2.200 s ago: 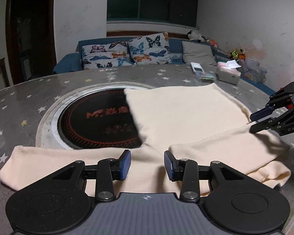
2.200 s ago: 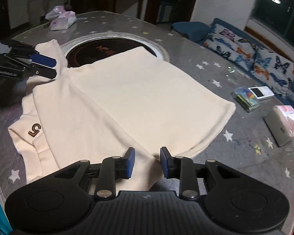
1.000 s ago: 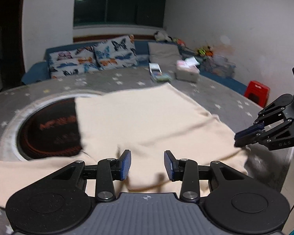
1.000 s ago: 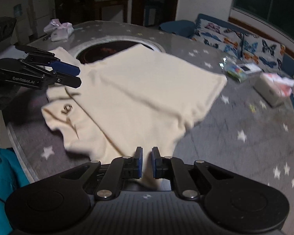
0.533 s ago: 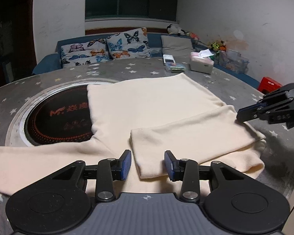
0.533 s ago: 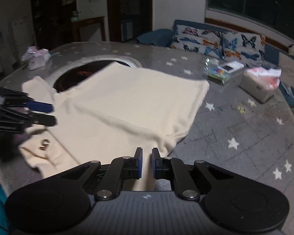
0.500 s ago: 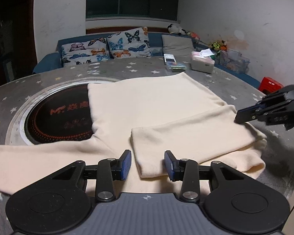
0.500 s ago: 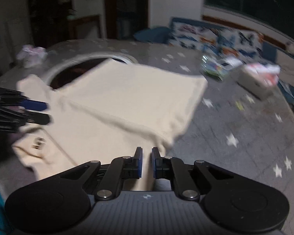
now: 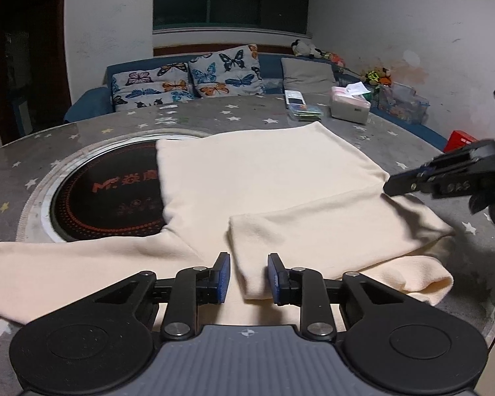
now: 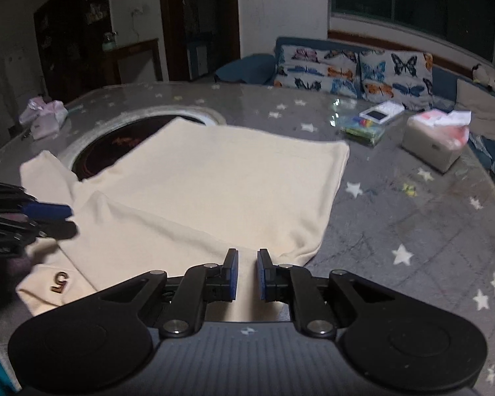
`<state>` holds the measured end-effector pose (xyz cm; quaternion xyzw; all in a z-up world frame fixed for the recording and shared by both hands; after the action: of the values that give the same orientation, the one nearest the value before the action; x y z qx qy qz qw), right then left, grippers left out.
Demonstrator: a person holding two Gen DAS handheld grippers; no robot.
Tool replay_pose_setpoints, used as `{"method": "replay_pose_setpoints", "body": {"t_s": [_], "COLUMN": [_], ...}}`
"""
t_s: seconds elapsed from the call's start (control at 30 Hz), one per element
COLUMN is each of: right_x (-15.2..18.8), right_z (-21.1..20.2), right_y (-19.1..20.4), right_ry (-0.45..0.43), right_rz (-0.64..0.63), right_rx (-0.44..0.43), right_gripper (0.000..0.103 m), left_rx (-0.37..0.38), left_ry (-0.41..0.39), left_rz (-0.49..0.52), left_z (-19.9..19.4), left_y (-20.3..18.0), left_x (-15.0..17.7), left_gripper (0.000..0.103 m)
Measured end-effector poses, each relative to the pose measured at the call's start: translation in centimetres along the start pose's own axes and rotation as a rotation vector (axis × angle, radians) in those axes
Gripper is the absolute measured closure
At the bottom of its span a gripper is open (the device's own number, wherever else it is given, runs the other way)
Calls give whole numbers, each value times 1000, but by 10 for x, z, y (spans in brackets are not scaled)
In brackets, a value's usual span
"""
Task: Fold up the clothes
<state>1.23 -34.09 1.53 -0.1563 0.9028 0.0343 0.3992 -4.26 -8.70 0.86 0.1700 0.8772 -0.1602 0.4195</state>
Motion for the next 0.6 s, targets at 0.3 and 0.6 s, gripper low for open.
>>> {"method": "replay_pose_setpoints", "body": {"t_s": [0.3,0.6], "right_x": [-16,-34], "right_z": [-7,18], "right_y": [37,114], "right_ry": [-27,-26], "right_rz": [-89,-212], "right_rx": [-56,-170], "right_gripper": [90,90], "left_rx": [-146,-349], "left_ry": [-54,-97], "left_rz": [-106,-253], "left_z": [-31,-67], "left_y": [44,106], "left_x": [0,13], "left_gripper": [74,65]}}
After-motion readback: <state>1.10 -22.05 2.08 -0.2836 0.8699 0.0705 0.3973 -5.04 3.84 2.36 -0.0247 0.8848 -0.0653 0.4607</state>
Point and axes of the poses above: each gripper's, at about its wrist camera, not at the fingertips, and z roughly the way its jaws point, y to its left, x to its underside, the point moved 2 cm from there along z, roughly the way its jaws point, and after that the axes turned 9 degrees about x, right-handed, at the moved point
